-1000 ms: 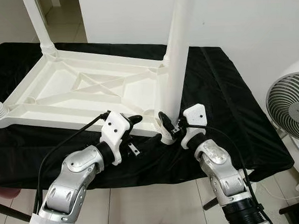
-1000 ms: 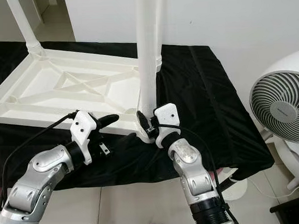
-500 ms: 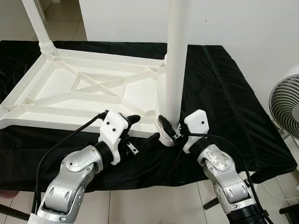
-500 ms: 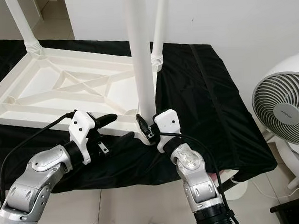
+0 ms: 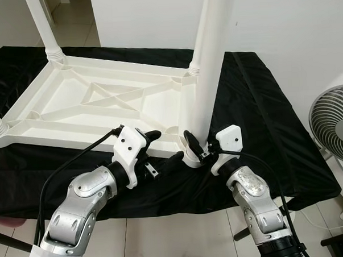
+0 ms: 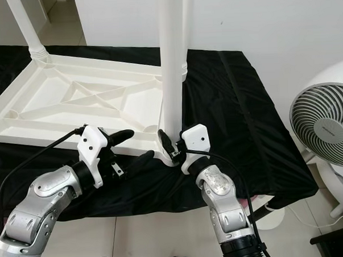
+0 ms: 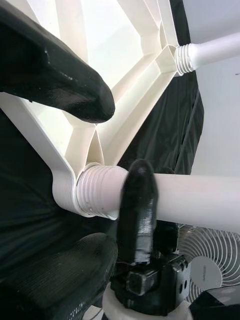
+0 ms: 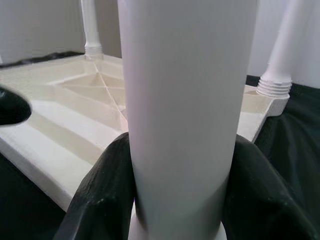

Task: Building children table

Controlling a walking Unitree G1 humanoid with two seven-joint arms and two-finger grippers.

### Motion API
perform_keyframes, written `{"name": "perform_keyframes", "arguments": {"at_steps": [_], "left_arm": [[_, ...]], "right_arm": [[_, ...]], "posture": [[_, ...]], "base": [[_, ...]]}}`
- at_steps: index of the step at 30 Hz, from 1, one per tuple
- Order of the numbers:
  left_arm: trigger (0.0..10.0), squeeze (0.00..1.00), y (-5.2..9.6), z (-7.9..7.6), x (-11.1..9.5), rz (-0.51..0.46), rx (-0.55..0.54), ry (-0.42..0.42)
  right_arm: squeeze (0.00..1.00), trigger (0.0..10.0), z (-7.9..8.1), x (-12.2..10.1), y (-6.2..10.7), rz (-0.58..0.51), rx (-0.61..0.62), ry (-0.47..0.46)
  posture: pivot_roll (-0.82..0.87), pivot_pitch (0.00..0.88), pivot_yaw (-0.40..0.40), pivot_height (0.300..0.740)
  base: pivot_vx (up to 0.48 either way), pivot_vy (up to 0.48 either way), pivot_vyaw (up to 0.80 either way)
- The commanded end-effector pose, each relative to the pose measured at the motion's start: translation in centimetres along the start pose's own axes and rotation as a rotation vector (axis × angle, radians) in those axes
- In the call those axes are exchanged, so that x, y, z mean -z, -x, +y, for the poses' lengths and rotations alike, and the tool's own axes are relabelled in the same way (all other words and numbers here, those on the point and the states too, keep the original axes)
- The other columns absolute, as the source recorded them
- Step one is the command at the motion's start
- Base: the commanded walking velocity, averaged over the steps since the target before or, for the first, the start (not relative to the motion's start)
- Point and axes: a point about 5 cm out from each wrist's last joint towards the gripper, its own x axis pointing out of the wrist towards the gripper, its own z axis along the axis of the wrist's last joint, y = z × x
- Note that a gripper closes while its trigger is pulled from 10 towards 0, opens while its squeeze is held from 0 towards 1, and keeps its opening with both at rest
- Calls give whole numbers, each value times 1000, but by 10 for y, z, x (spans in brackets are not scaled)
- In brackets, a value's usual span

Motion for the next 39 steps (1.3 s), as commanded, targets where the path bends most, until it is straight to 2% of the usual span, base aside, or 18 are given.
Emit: {"name": "perform_keyframes", "arguments": {"at_steps": [1, 6, 14, 20, 21, 27, 32, 34, 37, 39], "left_arm": [[10000, 0, 2, 0, 0, 8, -6, 8], [10000, 0, 3, 1, 0, 13, -6, 8], [10000, 0, 4, 2, -1, 14, -11, 6], [10000, 0, 5, 2, -2, 15, -18, 5], [10000, 0, 6, 3, -2, 15, -22, 4], [10000, 0, 6, 4, -3, 13, -29, 4], [10000, 0, 6, 4, -3, 12, -31, 3], [10000, 0, 6, 5, -3, 12, -33, 4], [10000, 0, 6, 5, -3, 12, -33, 3], [10000, 0, 6, 5, -3, 11, -34, 3]], "right_arm": [[0, 10000, -7, 24, 10, 122, 52, -56], [0, 10000, -12, 29, 12, 128, 122, -154], [0, 10000, -11, 31, 12, 135, 127, -160], [0, 10000, -6, 30, 14, 125, 99, -127], [0, 10000, -3, 30, 16, 112, 72, -95], [0, 10000, 5, 28, 23, 77, 15, -35], [0, 10000, 5, 28, 26, 69, 11, -24], [0, 10000, 3, 29, 26, 77, 12, 16], [0, 10000, 2, 31, 24, 94, 17, 22], [0, 10000, 0, 35, 19, 151, 23, 55]], "posture": [[135, 132, -47, 740], [135, 137, -40, 740], [138, 146, -37, 740], [142, 147, -39, 740], [142, 147, -39, 740], [141, 152, -42, 740], [139, 153, -41, 740], [139, 153, -40, 740], [139, 152, -40, 740], [140, 151, -41, 740]], "base": [[0, 0, 0], [0, 0, 0], [0, 0, 0], [0, 0, 0], [0, 0, 0], [0, 0, 0], [0, 0, 0], [0, 0, 0], [0, 0, 0], [0, 0, 0]]}}
